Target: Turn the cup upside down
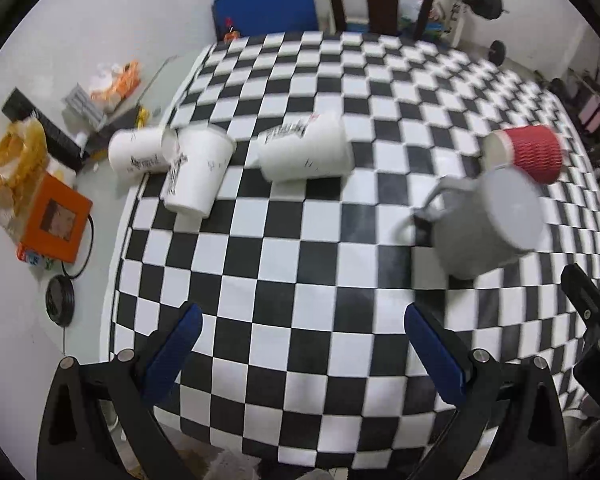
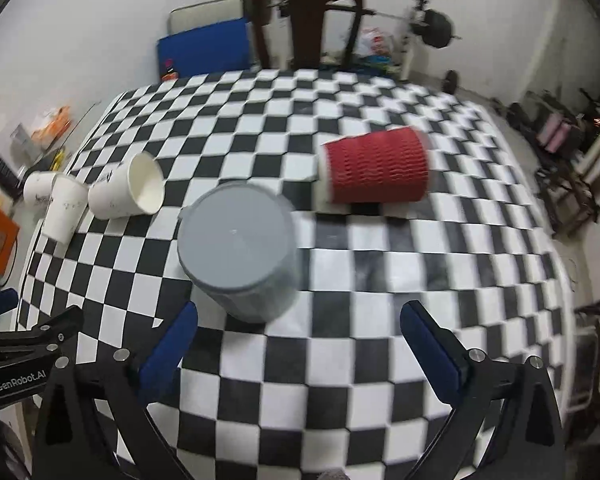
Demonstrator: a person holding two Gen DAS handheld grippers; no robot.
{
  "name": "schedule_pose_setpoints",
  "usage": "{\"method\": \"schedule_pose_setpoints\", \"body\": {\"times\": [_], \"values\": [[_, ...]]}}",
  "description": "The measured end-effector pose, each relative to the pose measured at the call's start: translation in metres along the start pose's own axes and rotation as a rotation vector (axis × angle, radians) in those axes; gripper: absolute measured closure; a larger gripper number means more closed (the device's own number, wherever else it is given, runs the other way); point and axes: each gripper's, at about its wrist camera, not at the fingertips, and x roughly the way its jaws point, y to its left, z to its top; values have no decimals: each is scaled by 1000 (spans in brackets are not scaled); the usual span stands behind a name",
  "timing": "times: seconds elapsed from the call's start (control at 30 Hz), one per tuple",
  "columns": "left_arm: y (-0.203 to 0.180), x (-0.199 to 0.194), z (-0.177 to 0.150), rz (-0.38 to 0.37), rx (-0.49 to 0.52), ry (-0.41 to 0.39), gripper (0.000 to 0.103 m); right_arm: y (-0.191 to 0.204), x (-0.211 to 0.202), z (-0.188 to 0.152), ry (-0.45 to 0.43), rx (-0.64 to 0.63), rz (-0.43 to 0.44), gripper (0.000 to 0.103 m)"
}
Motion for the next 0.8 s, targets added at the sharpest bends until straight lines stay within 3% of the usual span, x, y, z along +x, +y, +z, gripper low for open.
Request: {"method": "schedule_pose_setpoints", "body": {"times": [0.27,0.47,0.6,0.8], "values": [[-8,-105,-8,-84,54,-142,0,-15,-109,-4,-96,66,-108,0],[-2,-166,-15,-80,60,-190,0,-18,-191,-10,-131,113,-151,0],[1,-212,-24,-79,54,-267,0,-15,-237,-14,-143,111,-163,0],[0,-253,-34,-75,38,-308,0,-24,-295,-18,-176,122,-166,0]]}}
